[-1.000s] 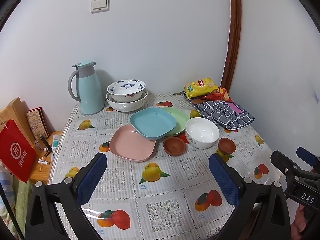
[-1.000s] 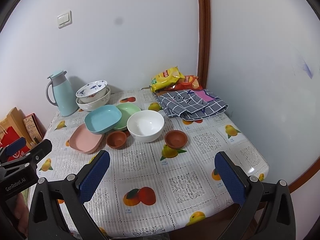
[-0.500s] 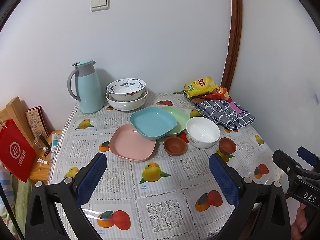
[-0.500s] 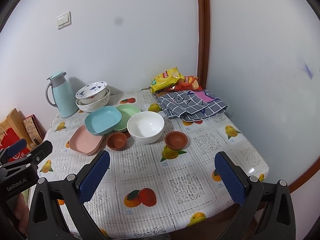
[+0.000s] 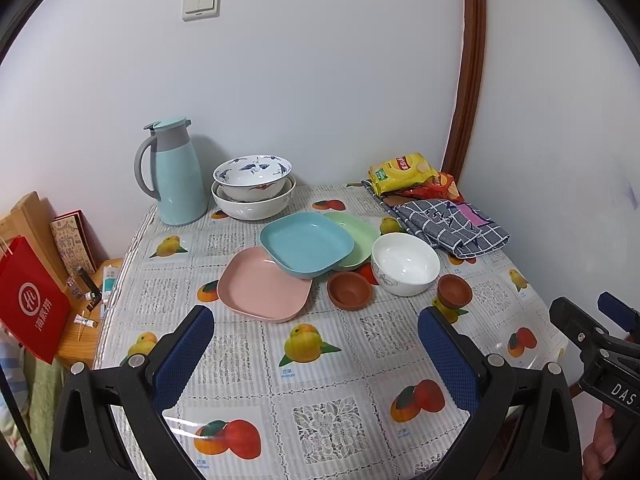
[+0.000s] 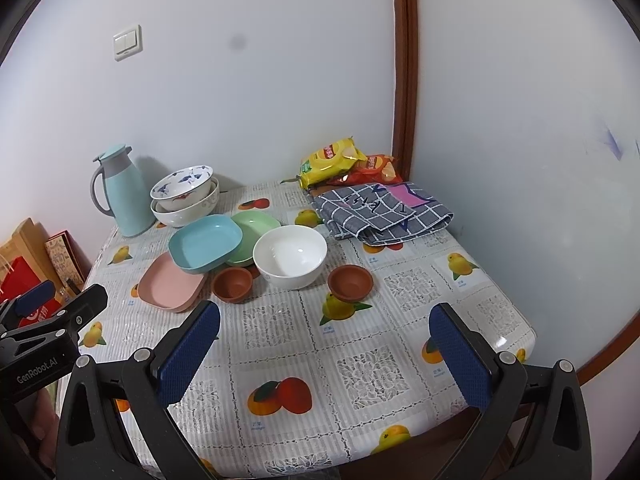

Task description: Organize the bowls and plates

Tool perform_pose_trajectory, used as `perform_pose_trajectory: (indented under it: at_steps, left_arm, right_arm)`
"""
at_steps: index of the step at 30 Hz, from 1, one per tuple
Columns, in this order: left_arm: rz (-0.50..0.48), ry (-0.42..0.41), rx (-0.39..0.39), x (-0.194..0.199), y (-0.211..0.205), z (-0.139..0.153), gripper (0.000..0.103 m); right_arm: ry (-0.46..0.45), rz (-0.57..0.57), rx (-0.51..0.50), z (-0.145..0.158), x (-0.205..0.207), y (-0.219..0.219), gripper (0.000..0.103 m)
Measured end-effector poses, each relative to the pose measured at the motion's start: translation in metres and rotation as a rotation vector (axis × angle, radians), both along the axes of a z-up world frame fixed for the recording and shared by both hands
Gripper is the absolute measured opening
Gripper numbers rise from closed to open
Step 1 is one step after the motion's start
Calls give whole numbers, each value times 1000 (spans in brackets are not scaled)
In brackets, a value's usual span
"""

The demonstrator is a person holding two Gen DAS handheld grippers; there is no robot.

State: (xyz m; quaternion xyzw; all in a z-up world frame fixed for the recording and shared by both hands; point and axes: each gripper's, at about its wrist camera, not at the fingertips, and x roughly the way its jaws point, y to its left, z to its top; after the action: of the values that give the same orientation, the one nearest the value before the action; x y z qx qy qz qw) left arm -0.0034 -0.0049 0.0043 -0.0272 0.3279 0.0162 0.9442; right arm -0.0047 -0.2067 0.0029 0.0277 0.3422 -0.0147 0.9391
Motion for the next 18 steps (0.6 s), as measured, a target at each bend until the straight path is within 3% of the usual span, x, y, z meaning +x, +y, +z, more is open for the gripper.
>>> perform_pose_trajectory:
  at_steps: [18]
  left_arm:
    - [-3, 0, -1, -1, 1, 0, 103]
  right_arm:
    - [-11, 0, 3, 3, -3, -1, 103]
